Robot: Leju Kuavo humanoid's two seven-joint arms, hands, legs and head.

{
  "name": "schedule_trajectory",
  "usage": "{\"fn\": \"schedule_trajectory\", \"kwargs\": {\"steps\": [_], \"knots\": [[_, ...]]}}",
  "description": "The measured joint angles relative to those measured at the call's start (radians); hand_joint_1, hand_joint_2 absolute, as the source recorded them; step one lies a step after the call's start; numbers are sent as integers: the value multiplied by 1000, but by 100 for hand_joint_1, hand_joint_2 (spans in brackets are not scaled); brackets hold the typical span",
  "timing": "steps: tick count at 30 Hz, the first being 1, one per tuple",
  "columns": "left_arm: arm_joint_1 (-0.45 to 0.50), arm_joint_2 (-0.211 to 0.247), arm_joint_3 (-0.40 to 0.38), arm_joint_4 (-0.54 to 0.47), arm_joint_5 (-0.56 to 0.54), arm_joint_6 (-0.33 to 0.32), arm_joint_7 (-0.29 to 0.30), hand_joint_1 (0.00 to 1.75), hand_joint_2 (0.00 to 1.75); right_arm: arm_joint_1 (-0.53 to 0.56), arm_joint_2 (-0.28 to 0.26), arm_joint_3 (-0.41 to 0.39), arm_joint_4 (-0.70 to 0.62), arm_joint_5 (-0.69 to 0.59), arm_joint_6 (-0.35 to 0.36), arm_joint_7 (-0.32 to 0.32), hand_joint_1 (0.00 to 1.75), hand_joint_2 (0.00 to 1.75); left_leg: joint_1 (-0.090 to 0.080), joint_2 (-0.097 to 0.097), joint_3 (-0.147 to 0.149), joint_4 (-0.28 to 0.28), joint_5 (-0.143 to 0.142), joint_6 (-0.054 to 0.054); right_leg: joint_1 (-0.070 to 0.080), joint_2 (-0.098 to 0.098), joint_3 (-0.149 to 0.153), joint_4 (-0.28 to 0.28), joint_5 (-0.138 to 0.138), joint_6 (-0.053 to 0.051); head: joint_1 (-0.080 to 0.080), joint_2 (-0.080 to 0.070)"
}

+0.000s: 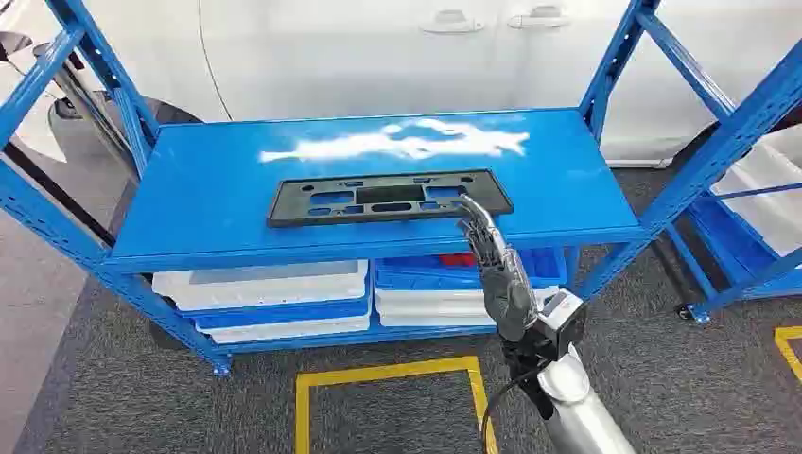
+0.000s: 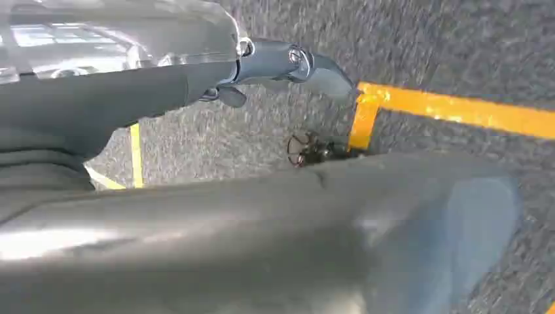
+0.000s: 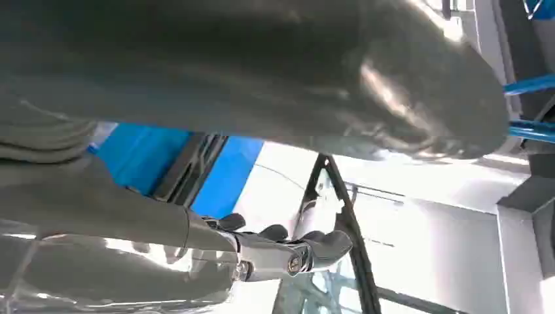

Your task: Take the parts from the cabinet and place them on the table.

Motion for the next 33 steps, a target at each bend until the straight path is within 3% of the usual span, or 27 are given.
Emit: {"fn": "schedule_trajectory", "kwargs": {"steps": [1, 4, 5, 6, 8, 9, 10, 11, 12, 14, 15, 16, 17, 19, 20, 21, 22, 23, 24, 25, 26, 27, 29, 30, 31, 32, 33], "knots": [[0, 0, 0, 0, 0, 0, 0, 0, 0, -1, -2, 0, -2, 0, 0, 0, 0, 0, 0, 1, 8, -2, -5, 6, 0, 0, -34, 58, -10, 5, 0, 0], [-1, 0, 0, 0, 0, 0, 0, 0, 0, 8, -5, 2, -2, 1, 0, 2, 0, 0, -2, -1, 27, -2, -24, 13, -2, 0, -186, 267, -94, 12, 0, 0], [1, 1, 0, 0, 0, 0, 0, 0, 0, 11, -6, 2, -2, 1, 0, 2, 0, 0, -3, -3, 37, -2, -32, 12, -3, 0, -217, 287, -100, 11, 0, 0], [3, 0, 0, 0, 0, 0, 0, 0, 0, 12, -7, 3, -2, 1, 0, 2, 0, 0, -3, -4, 51, -2, -42, 11, -3, 0, -222, 262, -78, 11, 0, 0], [2, 0, 0, 0, 0, 0, 0, 0, 0, 12, -7, 4, -2, 2, 0, 5, 0, 0, -4, -7, 83, -2, -65, 6, -1, 0, -183, 117, 20, 2, 0, 0], [2, -1, -1, 0, 0, 0, 0, 0, 0, 11, -7, 5, -2, 5, 0, 8, 0, 0, -4, -7, 98, -3, -77, 3, 2, 1, -158, 34, 87, -9, 0, 0], [1, -3, -1, 0, 0, 1, 0, 0, 0, 11, -7, 6, 2, 8, 4, 14, 0, 0, -7, -7, 109, 2, -87, -2, 8, 1, -154, -19, 140, -17, 0, 0], [0, -3, -1, 0, 0, 1, 0, 0, 0, 9, -7, 8, 7, 8, 12, 26, 0, 0, -8, -11, 107, -3, -95, -11, 10, 1, -151, -16, 112, -18, 2, 0], [-2, -3, -2, 0, 0, 1, 0, 0, 0, 7, -7, 11, 11, 5, 28, 36, 0, 0, -7, -10, 109, -9, -104, -17, 12, 0, -147, -13, 121, -22, 1, 0], [-5, -3, -3, 0, 0, 3, 0, 0, 0, -2, -7, 16, 19, -11, 66, 40, 0, 0, -9, -7, 124, 6, -95, -27, 10, 4, -135, -21, 110, -35, 2, 0], [-6, 0, -5, 0, 0, 3, 0, 0, 0, -6, -7, 20, 22, -16, 79, 40, 0, 0, -5, -4, 115, 36, -99, -29, 5, 3, -115, -30, 106, -41, 2, 0], [-6, 0, -5, 0, 0, 3, -1, 0, 0, -11, -6, 21, 24, -21, 84, 39, 0, 0, -6, -3, 94, 81, -100, -31, 3, 1, -106, -32, 101, -46, 1, 0], [-8, 0, -7, 0, 0, 3, -1, 0, 0, -16, -6, 25, 27, -23, 88, 39, 0, 0, -5, -2, 48, 157, -120, -36, 3, 1, -100, -33, 95, -50, 1, 0], [-9, 0, -8, 0, 0, 3, 0, 0, 0, -17, -6, 28, 35, -24, 97, 38, 0, 0, -1, -2, -50, 288, -196, -45, 4, 1, -88, -33, 81, -52, 1, 0], [-6, 0, -8, 0, 0, 3, 0, 0, 0, -16, -6, 29, 38, -23, 99, 35, 0, 0, -1, -2, -78, 315, -218, -47, 4, 2, -83, -33, 75, -52, 1, 0], [-4, 0, -8, 0, 0, 3, 0, 0, 0, -16, -6, 31, 41, -21, 103, 29, 0, 0, -1, -2, -95, 312, -215, -48, 4, 4, -74, -33, 68, -51, 1, 0], [-4, 0, -8, 0, 0, 3, 0, 0, 0, -16, -6, 32, 43, -18, 108, 21, 0, 0, -1, -1, -92, 261, -170, -47, 4, 5, -60, -33, 58, -49, 1, 0], [-4, 0, -8, 0, 0, 3, 0, 0, 0, -17, -6, 32, 44, -14, 114, 14, 0, 0, -1, -1, -72, 182, -104, -44, 4, 5, -47, -32, 49, -47, 1, 0], [-3, 1, -9, 1, 0, 3, 0, 0, 0, -17, -5, 33, 44, -6, 121, 3, 0, 0, -1, 0, -42, 77, -16, -41, 4, 5, -32, -32, 39, -44, 1, 0], [-1, 2, -9, 2, 0, 3, 0, 0, 0, -17, -5, 35, 44, 0, 128, -8, 0, 0, -3, 1, -34, 19, 31, -34, 4, 5, -30, -33, 33, -40, 1, 0], [-4, 2, -10, 4, 0, 3, 1, 0, 0, -17, -5, 37, 45, 5, 139, -28, 0, 0, -11, 2, -38, 18, -11, -28, 7, 6, -29, -27, 30, -35, 1, 0], [-4, 2, -11, 4, 0, 3, 2, 0, 0, -18, -5, 38, 45, 10, 146, -48, 0, 175, -12, 1, -34, 20, 11, -20, 8, 6, -35, -27, 26, -27, 1, 0], [-2, 2, -15, 4, 0, 3, 3, 0, 0, -19, -5, 40, 44, 14, 151, -63, 0, 175, -12, 0, -35, 22, 15, -11, 6, 6, -30, -31, 23, -19, 1, 0], [-4, 0, -16, 4, 0, 3, 3, 0, 0, -19, -5, 41, 39, 15, 152, -71, 0, 175, -1, 1, -26, 10, 20, -5, 12, 7, -26, -30, 15, -12, 1, 0], [-5, 0, -17, 4, 0, 4, 3, 0, 0, -20, -6, 41, 35, 18, 153, -81, 0, 175, -1, 1, -19, 5, 20, -2, 8, 6, -31, -8, 0, -6, 2, 0], [-6, 0, -17, 4, 0, 4, 5, 0, 0, -24, -6, 41, 34, 21, 155, -87, 0, 175, 0, 2, -17, 5, 17, 3, 7, 6, -56, 38, -26, -3, 1, 0], [-6, 0, -17, 4, 0, 5, 5, 0, 0, -24, -7, 41, 34, 37, 153, -92, 0, 0, -1, 2, -15, 5, 14, 7, 2, 6, -108, 134, -67, 3, 1, 0]]}}
